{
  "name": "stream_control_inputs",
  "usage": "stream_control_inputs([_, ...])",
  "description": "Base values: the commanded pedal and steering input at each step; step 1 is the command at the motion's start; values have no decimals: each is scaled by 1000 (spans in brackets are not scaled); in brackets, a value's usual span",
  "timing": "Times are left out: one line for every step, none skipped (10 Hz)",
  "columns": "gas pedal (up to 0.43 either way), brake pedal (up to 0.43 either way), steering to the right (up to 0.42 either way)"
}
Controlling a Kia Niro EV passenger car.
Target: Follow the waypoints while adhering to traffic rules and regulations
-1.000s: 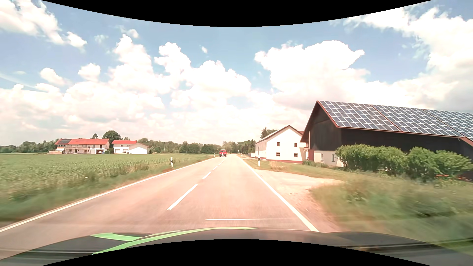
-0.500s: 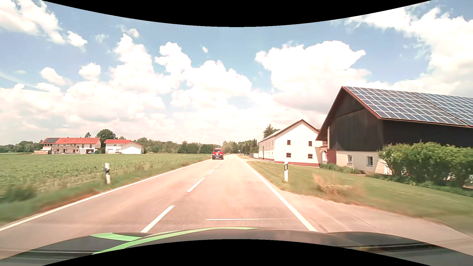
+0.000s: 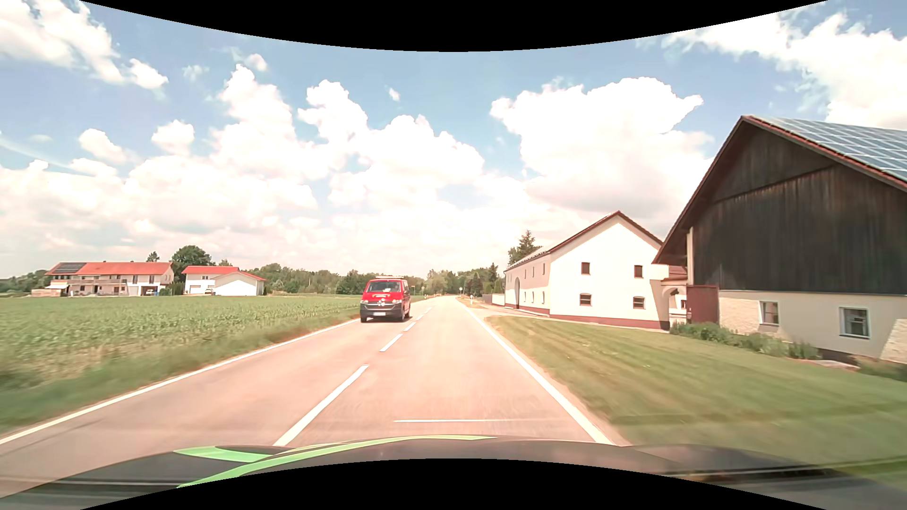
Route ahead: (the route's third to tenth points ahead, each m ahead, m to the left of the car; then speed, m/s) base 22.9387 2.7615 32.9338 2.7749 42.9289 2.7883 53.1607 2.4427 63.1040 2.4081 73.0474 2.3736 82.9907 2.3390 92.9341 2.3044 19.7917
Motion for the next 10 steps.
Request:
stream_control_inputs([110, 0, -1])
stream_control_inputs([110, 0, -1])
stream_control_inputs([110, 0, -1])
stream_control_inputs([110, 0, -2])
stream_control_inputs([110, 0, -1])
stream_control_inputs([110, 0, -2])
stream_control_inputs([110, 0, -2])
stream_control_inputs([110, 0, -2])
stream_control_inputs([110, 0, -2])
stream_control_inputs([110, 0, -2])
